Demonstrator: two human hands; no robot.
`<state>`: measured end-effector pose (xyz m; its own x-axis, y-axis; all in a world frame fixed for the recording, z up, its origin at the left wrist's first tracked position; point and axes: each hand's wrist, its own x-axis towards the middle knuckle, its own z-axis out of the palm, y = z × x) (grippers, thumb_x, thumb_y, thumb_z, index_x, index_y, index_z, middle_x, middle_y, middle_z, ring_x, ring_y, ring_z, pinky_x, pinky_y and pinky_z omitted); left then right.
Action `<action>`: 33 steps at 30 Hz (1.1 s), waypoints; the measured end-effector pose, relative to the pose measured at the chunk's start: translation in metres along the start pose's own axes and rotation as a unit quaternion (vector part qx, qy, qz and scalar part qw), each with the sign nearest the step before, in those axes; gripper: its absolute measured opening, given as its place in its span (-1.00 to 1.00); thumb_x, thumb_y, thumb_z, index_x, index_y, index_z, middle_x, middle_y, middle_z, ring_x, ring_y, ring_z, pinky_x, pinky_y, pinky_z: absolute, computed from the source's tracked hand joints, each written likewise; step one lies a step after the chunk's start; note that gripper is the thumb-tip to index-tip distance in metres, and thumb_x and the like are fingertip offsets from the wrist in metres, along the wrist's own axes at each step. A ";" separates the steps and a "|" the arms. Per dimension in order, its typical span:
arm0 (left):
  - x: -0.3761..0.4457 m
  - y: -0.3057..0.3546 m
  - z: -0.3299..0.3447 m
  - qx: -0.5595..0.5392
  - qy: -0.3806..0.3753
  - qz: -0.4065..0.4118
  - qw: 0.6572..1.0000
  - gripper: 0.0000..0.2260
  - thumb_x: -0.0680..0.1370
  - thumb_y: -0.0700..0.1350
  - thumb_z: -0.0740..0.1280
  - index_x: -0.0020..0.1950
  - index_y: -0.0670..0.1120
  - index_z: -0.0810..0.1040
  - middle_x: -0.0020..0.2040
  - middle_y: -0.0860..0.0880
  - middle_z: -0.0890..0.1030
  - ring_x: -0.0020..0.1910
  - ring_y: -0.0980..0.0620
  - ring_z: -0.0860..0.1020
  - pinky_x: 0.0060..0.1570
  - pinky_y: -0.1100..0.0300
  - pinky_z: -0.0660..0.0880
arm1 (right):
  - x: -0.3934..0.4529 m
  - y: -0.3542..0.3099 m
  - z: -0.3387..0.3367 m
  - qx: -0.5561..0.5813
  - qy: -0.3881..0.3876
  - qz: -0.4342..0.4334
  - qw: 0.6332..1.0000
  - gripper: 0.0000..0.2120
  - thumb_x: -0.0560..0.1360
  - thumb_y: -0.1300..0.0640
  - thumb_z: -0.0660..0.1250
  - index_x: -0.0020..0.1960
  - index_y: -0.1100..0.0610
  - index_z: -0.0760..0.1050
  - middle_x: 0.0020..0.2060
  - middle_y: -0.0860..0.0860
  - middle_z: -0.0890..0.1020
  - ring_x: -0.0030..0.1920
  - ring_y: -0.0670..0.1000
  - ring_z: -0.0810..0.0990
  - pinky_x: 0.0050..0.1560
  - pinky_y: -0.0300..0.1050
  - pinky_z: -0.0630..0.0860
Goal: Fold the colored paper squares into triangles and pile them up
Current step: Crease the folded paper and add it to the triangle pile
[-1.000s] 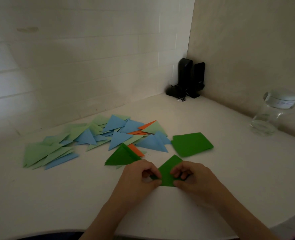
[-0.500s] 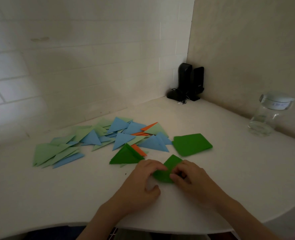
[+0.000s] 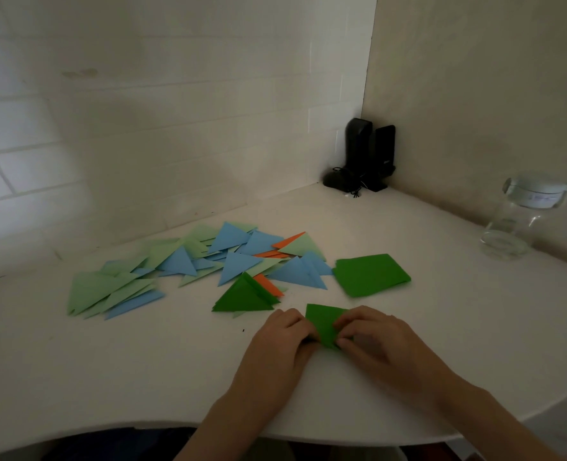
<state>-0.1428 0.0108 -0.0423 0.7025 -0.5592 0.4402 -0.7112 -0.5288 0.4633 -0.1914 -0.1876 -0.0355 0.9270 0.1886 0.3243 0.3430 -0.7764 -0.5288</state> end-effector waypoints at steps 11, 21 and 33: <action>0.011 -0.001 -0.002 0.026 -0.014 -0.150 0.988 -0.71 0.40 0.20 0.41 -0.10 0.00 0.59 -0.03 0.06 0.36 0.02 0.11 0.23 -0.04 0.31 0.17 | 0.001 -0.005 0.019 -0.021 0.111 0.083 0.990 -0.70 0.35 -0.25 0.28 -0.35 -0.04 0.51 -0.17 -0.21 0.49 -0.11 -0.21 0.48 -0.06 -0.48 0.31; 0.015 0.000 -0.005 0.029 -0.056 -0.189 0.980 -0.78 0.42 0.21 0.38 -0.18 0.10 0.45 -0.03 0.09 0.30 0.03 0.15 0.20 -0.01 0.34 0.17 | 0.006 -0.006 0.023 -0.042 0.104 0.123 0.986 -0.72 0.29 -0.03 0.51 -0.38 -0.02 0.41 -0.17 -0.10 0.44 -0.11 -0.11 0.45 -0.09 -0.28 0.36; 0.014 -0.010 -0.012 -0.030 -0.040 -0.156 0.986 -0.82 0.44 -0.05 0.44 -0.07 0.11 0.46 -0.06 0.15 0.41 -0.02 0.16 0.37 -0.08 0.44 0.28 | 0.009 -0.003 0.002 0.048 0.035 0.129 0.990 -0.70 0.34 0.09 0.51 -0.04 -0.08 0.45 -0.09 -0.17 0.44 -0.01 -0.26 0.39 -0.07 -0.52 0.29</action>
<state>-0.1251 0.0160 -0.0314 0.8807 -0.4258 0.2075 -0.4563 -0.6454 0.6125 -0.1836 -0.1822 -0.0326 0.9737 -0.0528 0.2216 0.1132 -0.7321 -0.6717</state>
